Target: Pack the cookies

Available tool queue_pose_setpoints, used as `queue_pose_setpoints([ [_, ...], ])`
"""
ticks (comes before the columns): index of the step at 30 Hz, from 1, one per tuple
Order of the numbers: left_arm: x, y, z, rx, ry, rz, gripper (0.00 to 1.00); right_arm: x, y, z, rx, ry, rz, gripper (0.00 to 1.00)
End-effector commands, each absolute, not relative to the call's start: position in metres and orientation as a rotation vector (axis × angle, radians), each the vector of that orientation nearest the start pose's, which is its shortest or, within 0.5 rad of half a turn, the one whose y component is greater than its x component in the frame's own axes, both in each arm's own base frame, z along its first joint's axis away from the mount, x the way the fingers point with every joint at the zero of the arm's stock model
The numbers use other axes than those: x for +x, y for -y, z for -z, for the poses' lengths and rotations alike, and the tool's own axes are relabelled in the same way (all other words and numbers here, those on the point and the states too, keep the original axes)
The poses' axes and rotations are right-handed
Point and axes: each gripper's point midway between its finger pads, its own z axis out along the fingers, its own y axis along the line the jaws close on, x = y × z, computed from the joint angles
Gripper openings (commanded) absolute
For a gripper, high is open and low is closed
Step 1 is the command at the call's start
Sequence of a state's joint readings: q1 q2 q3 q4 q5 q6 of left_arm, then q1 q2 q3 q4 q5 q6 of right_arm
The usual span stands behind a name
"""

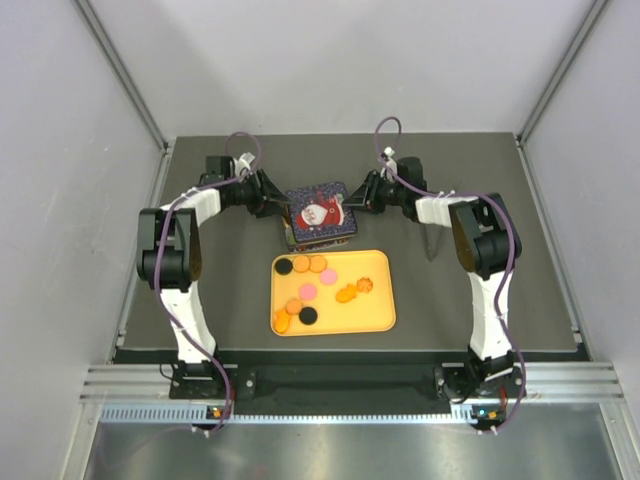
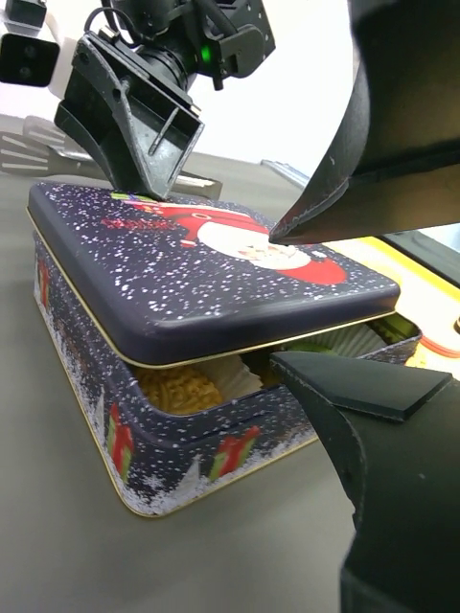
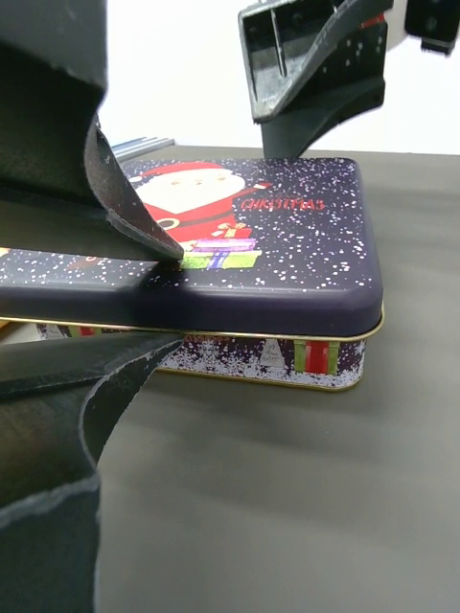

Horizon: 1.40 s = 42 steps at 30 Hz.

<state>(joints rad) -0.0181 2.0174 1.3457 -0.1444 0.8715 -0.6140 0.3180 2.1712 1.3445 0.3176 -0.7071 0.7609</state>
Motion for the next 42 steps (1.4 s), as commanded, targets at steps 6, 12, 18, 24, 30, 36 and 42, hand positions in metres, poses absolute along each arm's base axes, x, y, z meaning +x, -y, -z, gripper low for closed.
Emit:
queue_pose_setpoints([
  [6,0.453,0.142,-0.139,-0.217,-2.344,1.181,0.51,0.469,-0.304,-0.081,-0.049,-2.211,-1.336,0.31],
  [12,0.448,0.119,-0.134,-0.324,-2.376,0.956,0.55,0.468,-0.307,-0.082,-0.066,-2.22,-1.318,0.3],
  [18,0.446,0.108,-0.117,-0.391,-2.397,0.823,0.59,0.469,-0.312,-0.08,-0.08,-2.227,-1.285,0.3],
  [24,0.443,0.136,-0.1,-0.346,-2.431,0.847,0.61,0.468,-0.318,-0.076,-0.09,-2.244,-1.266,0.3],
  [30,0.443,0.15,-0.097,-0.334,-2.421,0.872,0.63,0.467,-0.321,-0.074,-0.1,-2.26,-1.253,0.3],
  [36,0.441,0.145,-0.085,-0.361,-2.462,0.816,0.63,0.466,-0.325,-0.073,-0.115,-2.272,-1.23,0.3],
  [42,0.441,0.149,-0.081,-0.356,-2.469,0.828,0.63,0.464,-0.33,-0.073,-0.142,-2.28,-1.209,0.36],
])
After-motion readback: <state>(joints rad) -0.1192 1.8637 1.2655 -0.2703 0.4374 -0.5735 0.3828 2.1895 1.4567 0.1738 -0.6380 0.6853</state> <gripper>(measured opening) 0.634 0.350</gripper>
